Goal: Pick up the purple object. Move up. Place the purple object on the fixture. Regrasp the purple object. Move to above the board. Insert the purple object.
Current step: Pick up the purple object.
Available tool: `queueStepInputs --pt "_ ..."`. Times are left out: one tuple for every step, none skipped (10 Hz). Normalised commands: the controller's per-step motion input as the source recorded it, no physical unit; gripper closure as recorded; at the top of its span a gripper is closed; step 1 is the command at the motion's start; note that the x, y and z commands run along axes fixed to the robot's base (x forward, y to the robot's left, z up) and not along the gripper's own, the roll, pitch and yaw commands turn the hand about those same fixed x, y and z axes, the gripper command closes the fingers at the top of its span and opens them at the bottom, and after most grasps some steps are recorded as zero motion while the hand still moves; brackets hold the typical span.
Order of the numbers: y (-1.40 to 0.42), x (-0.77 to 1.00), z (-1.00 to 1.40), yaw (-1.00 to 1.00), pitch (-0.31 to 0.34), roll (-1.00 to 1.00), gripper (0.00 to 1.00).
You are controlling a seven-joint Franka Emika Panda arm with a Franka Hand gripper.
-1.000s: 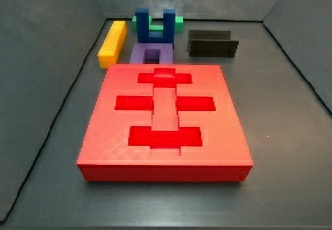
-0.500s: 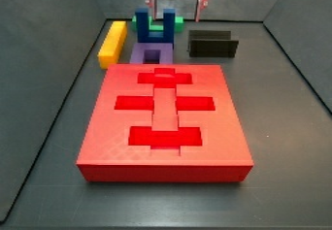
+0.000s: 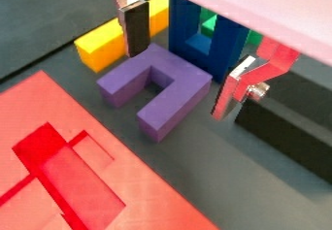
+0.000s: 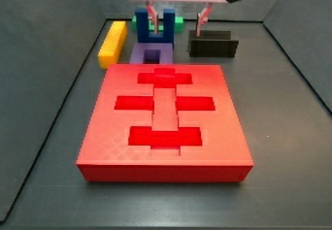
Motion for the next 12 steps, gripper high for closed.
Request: queueStepInputs --pt "-0.07 0.06 -0.37 0.0 -0.027 0.0 0.0" --pt "-0.06 0.04 -0.33 0.0 -0.016 0.0 0.0" --pt "0.0 0.11 -0.19 0.0 0.0 0.0 0.0" --pt "0.0 0.25 -0.08 0.0 0.0 0.03 0.0" --pt "0.0 0.21 -0.12 0.0 0.014 0.19 0.0" --pt "-0.03 0.16 -0.17 0.0 0.006 0.26 0.0" --pt "-0.05 0.05 -0.15 0.0 0.0 0.2 0.0" --pt "-0.06 0.02 -0.19 0.0 0.0 0.26 0.0" --pt "-0.09 0.0 -0.15 0.13 0.0 0.4 0.0" --pt "-0.11 0.0 -0.15 0.15 0.0 0.39 0.0" --pt "-0.11 0.0 -0.15 0.14 0.0 0.36 0.0" --pt "-0.06 0.0 -0.14 0.06 0.0 0.23 0.0"
